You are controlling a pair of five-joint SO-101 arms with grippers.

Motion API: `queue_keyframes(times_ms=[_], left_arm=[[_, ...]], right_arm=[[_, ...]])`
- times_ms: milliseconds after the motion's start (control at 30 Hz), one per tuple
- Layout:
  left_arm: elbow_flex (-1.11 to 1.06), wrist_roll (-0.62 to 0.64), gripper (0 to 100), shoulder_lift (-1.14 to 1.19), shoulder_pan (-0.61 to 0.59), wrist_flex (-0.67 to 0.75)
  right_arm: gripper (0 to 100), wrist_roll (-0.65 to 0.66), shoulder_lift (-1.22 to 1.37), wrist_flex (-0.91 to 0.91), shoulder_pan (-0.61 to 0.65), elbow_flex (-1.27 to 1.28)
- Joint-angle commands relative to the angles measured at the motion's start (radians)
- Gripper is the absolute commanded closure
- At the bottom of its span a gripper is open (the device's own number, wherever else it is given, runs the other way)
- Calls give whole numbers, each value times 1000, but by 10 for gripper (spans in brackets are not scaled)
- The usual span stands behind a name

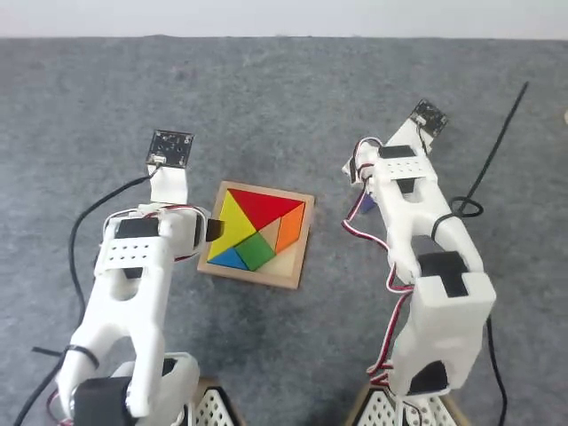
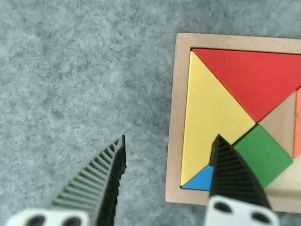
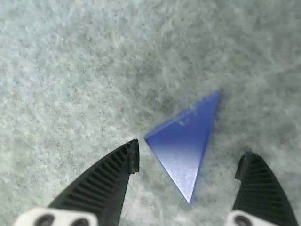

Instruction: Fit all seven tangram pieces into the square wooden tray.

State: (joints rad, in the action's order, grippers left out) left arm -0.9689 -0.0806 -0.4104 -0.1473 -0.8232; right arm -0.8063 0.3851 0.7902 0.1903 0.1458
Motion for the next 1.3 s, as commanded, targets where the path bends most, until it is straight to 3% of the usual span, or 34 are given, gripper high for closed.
queue_keyframes(times_ms=[0, 333, 533, 767, 1000, 1267], left_arm=[[5, -14, 724, -3, 8, 20], [2, -14, 724, -3, 8, 20], [2, -14, 724, -3, 8, 20], [2, -14, 724, -3, 8, 20], [2, -14, 724, -3, 8, 20], [1, -14, 724, -3, 8, 20]], right_arm=[[669, 21, -2, -22, -8, -54], [671, 81, 108, -2, -15, -133], [835, 80, 174, 114, -18, -241], [817, 74, 255, 242, -45, -351], [818, -11, 265, 483, -38, -405], [819, 77, 222, 670, -64, -417]])
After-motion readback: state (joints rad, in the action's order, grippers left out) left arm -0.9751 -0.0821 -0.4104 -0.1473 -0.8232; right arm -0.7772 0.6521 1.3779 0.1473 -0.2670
